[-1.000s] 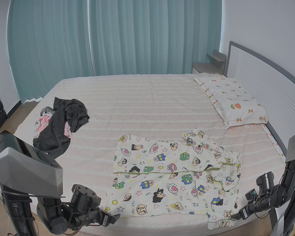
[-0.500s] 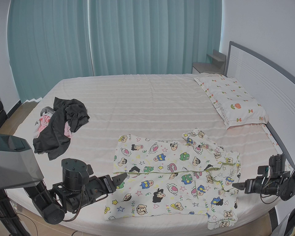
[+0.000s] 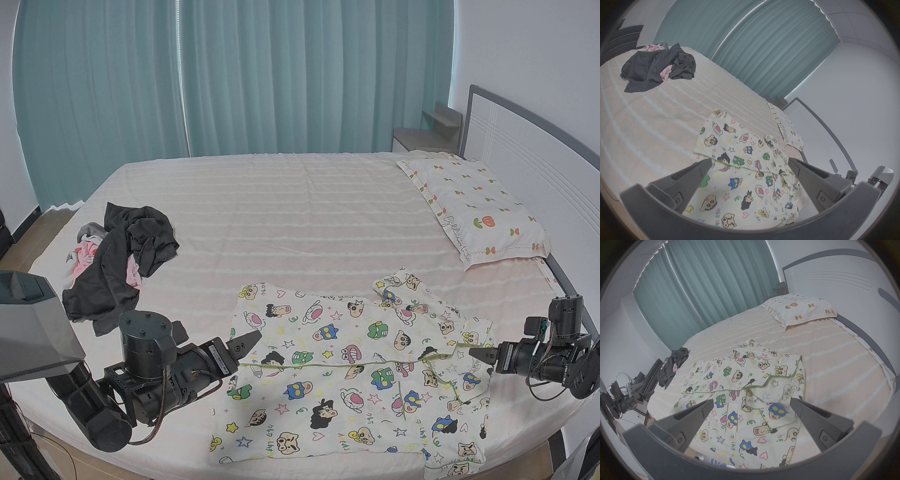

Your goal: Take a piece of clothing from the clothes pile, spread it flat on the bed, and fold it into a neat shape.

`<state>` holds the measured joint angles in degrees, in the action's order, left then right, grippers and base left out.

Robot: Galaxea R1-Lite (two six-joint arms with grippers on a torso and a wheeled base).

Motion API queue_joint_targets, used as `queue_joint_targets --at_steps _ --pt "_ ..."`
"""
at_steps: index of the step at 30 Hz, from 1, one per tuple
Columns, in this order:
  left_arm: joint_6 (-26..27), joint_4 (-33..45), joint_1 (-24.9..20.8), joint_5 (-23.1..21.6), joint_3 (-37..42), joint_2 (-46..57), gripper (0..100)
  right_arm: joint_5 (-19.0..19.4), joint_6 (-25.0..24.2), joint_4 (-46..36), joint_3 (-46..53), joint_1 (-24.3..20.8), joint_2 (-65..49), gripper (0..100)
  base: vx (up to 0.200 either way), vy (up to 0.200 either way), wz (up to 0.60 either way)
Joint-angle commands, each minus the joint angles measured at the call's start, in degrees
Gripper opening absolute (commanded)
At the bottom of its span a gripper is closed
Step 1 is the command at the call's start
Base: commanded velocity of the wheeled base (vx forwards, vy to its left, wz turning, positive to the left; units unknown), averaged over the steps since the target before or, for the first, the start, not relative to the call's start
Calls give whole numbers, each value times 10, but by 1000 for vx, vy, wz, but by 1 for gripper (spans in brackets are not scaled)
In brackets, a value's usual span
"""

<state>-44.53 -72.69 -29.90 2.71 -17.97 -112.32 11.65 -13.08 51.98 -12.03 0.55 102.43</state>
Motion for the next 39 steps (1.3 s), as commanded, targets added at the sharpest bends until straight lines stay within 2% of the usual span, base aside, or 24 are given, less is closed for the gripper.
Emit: queue_joint_targets --at_steps 1,11,23,33,36,39 --pt "-2 -8 0 0 -1 -10 100 0 1 1 0 0 14 100 0 0 0" --pt "-3 -16 -4 -2 0 -22 100 0 1 1 0 -2 18 100 0 0 0" --pt "1 -16 -5 -1 2 -24 100 0 1 1 -4 -1 26 100 0 -200 0" --pt "1 -16 -7 2 1 -25 100 0 0 3 -6 -1 35 100 0 0 0" --pt "1 -16 -6 3 0 -24 100 0 -5 27 -6 -1 44 100 0 0 0" --pt "-1 -17 -6 11 -1 -20 100 -1 -8 85 -2 -1 66 100 0 0 0"
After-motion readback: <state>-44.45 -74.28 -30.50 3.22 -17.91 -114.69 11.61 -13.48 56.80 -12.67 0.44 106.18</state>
